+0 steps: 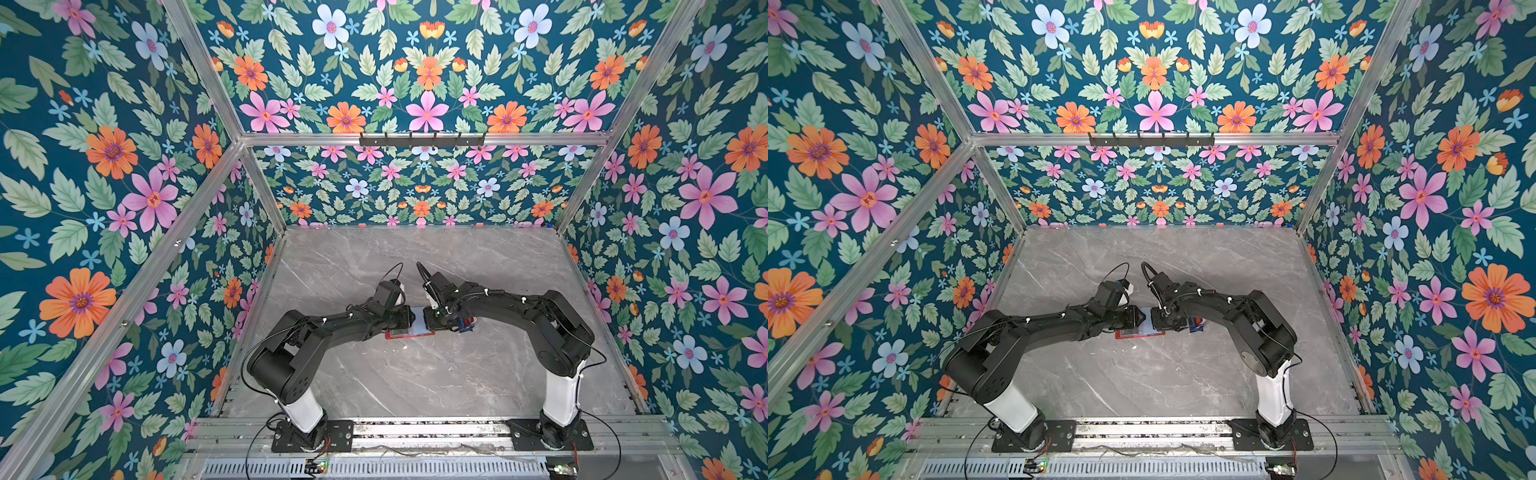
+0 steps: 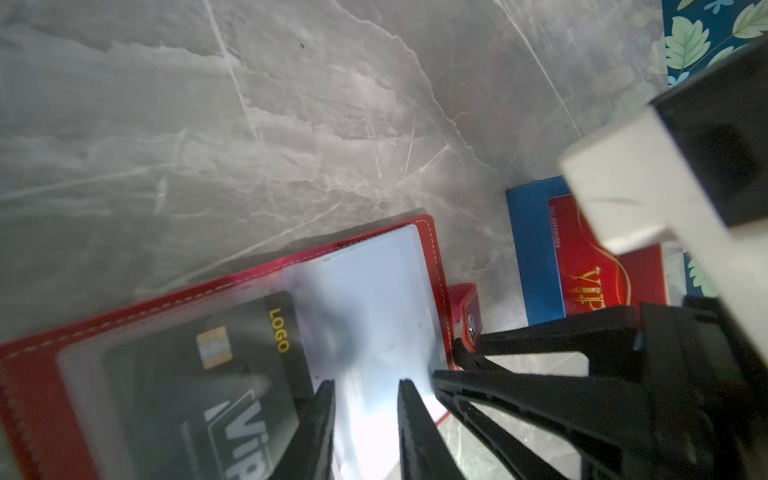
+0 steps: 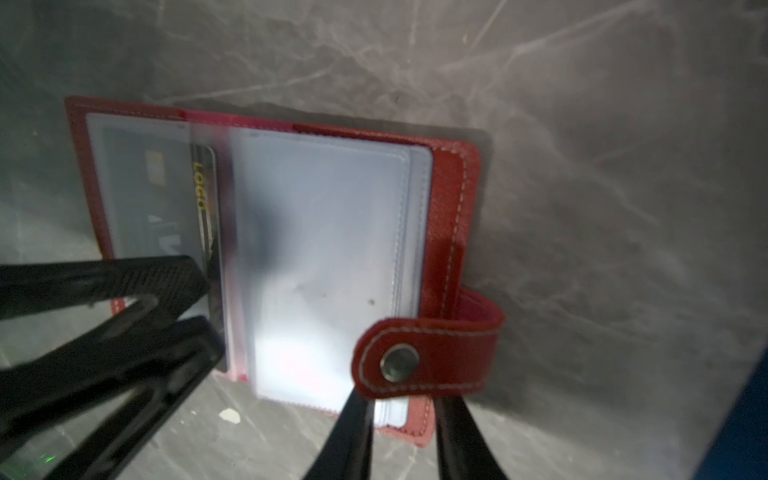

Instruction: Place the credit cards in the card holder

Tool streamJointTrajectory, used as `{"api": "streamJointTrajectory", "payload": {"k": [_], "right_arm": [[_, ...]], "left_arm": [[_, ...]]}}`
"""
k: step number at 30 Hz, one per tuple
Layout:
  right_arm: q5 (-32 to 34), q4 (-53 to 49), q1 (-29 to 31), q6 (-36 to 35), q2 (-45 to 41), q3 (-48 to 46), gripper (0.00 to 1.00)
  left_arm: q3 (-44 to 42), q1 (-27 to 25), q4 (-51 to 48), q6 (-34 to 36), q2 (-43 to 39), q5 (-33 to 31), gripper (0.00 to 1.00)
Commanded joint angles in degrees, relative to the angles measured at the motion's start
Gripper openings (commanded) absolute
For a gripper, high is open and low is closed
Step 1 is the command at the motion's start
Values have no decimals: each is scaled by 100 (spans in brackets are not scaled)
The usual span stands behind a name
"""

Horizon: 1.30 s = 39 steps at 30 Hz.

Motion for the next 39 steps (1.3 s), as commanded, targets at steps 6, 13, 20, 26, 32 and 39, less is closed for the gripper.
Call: {"api": "streamJointTrajectory", "payload": {"k": [6,13,20,26,32,39], "right_arm": [[-111,-145,11,140,-30,-94,27],[-111,-126,12,149,-38,-110,27],[-120,-97,12,156,-21,-113,27],[-128,-74,12,165,-21,-110,27],[-17,-46,11,192,-150,-152,27],[284,192,12,324,-600,-411,27]], "left_arm": [[56,4,241,-72,190,197,26],[71,3,251,-103,273,204,25],[98,-1,273,-159,402,266,25],[89,-2,357,-201,430,346,15],[57,-3,339,-232,363,281,0],[-3,-8,195,-207,135,44,0]]}}
